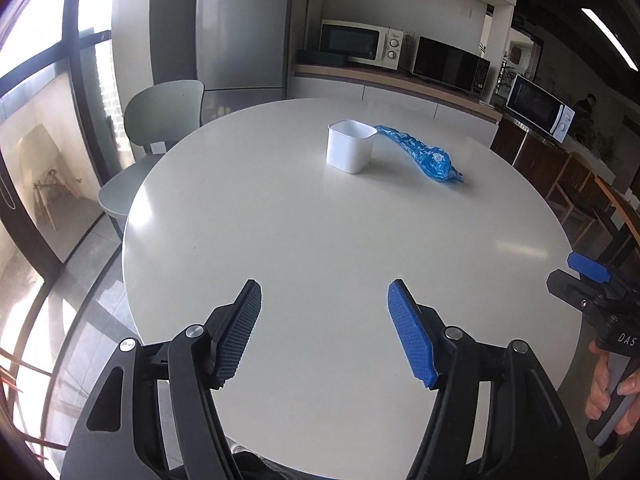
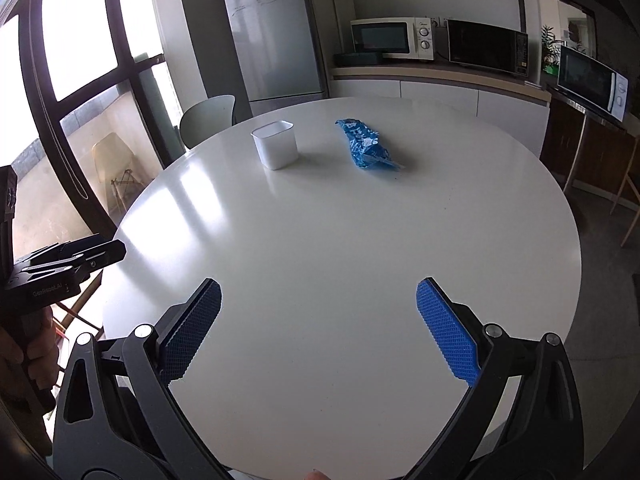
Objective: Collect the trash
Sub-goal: 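Raise both grippers back toward the white cup and blue bag on the table, then grasp the blue snack bag with the right gripper while the left gripper grasps the white cup rim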
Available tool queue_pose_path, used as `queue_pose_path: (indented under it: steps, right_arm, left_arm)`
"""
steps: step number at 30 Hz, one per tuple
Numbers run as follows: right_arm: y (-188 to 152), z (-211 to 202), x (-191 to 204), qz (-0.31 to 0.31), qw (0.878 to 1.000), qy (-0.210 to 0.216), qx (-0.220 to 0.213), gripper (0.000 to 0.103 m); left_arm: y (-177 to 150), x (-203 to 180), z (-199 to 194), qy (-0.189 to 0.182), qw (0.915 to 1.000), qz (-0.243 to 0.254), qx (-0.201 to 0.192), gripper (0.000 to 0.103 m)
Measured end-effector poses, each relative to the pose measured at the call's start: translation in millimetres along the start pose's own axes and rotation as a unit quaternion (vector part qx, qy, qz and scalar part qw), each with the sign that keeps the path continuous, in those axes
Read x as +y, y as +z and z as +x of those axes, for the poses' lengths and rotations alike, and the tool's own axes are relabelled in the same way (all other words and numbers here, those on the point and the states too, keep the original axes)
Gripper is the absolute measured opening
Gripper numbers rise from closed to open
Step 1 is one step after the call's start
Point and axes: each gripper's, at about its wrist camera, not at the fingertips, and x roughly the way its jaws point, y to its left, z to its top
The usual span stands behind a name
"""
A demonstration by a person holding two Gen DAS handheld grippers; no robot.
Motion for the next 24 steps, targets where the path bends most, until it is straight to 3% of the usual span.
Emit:
queue_pose_path:
  steps: [6, 18, 24]
  right_arm:
    - [45.1, 37.3, -21.6, 0.015, 1.000, -0.013, 0.011, 0.094]
    - [115.6, 120.7, -45.4, 0.011, 0.998, -0.039, 0.052, 0.093]
    - [135.1, 160.9, -52.7, 0.009, 0.996, -0.047, 0.075, 0.084]
  left_arm:
    - [47.8, 3.0, 36.1, -0.004, 0.9997, -0.013, 0.021, 0.066]
    - [123.8, 8.8, 102.0, 0.031, 0.9981, -0.018, 0.051, 0.066]
    - [154.5, 7.4, 141.6, 0.030, 0.9967, -0.016, 0.073, 0.067]
